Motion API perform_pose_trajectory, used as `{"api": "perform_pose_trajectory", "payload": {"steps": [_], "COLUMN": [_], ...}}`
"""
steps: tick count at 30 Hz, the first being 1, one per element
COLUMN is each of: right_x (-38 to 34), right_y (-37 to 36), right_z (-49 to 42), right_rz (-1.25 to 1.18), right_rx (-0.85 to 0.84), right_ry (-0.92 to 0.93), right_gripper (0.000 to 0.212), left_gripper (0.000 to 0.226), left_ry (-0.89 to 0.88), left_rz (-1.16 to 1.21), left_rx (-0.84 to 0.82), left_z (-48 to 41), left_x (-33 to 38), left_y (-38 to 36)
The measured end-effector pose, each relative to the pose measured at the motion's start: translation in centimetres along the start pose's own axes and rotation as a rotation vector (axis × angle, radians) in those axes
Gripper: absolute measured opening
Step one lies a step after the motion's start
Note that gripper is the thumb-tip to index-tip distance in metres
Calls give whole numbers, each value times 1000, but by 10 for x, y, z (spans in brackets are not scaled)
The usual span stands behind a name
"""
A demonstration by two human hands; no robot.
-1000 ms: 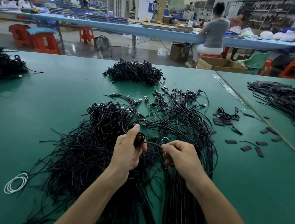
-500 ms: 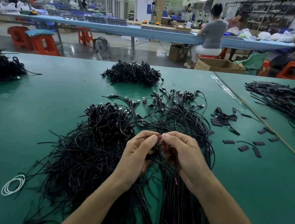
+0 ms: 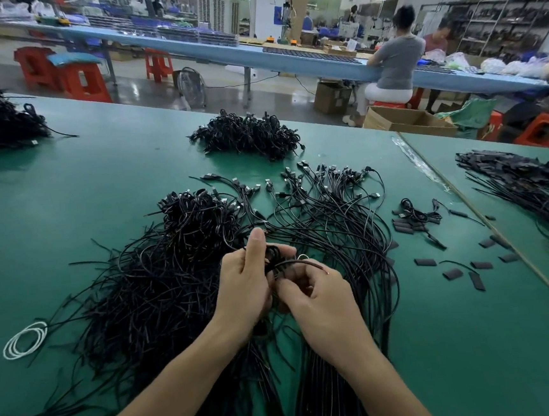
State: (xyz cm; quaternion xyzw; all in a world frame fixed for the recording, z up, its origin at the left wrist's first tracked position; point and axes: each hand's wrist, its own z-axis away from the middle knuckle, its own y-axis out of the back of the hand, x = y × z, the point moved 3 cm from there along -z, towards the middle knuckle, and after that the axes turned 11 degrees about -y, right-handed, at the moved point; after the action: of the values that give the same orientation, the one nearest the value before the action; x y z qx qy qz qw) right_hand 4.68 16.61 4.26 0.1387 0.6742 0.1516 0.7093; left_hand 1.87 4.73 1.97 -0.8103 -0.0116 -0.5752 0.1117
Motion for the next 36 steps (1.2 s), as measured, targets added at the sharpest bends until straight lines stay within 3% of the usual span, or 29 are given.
{"api": "perform_pose_trajectory", "payload": {"steps": [5, 10, 13, 16, 22, 27, 31, 36], "right_x": [-3, -3, -3, -11, -12, -13, -13, -12], "right_y": [1, 2, 6, 3, -5, -2, 0, 7], "right_z": [6, 5, 4, 12, 27, 27, 22, 13], "right_rz": [80, 95, 338, 670, 868, 918, 989, 1001], "right_rx": [245, 31, 28, 179, 264, 225, 27, -89], "right_ry": [176, 157, 206, 412, 621, 606, 646, 594], "right_gripper": [17, 34, 28, 14, 34, 34, 28, 33], "left_gripper": [61, 57, 67, 67, 62, 50, 39, 54], "left_ry": [19, 52, 93, 124, 234, 461, 662, 837], "left_rz": [87, 144, 112, 70, 21, 22, 14, 135], "left_rx": [30, -78, -27, -2, -119, -313, -376, -379], "left_z": [2, 3, 4, 3, 5, 7, 14, 21], "left_x": [0, -3, -6, -9, -12, -14, -21, -27], "left_y": [-5, -7, -5, -5, -3, -6, -3, -3]}}
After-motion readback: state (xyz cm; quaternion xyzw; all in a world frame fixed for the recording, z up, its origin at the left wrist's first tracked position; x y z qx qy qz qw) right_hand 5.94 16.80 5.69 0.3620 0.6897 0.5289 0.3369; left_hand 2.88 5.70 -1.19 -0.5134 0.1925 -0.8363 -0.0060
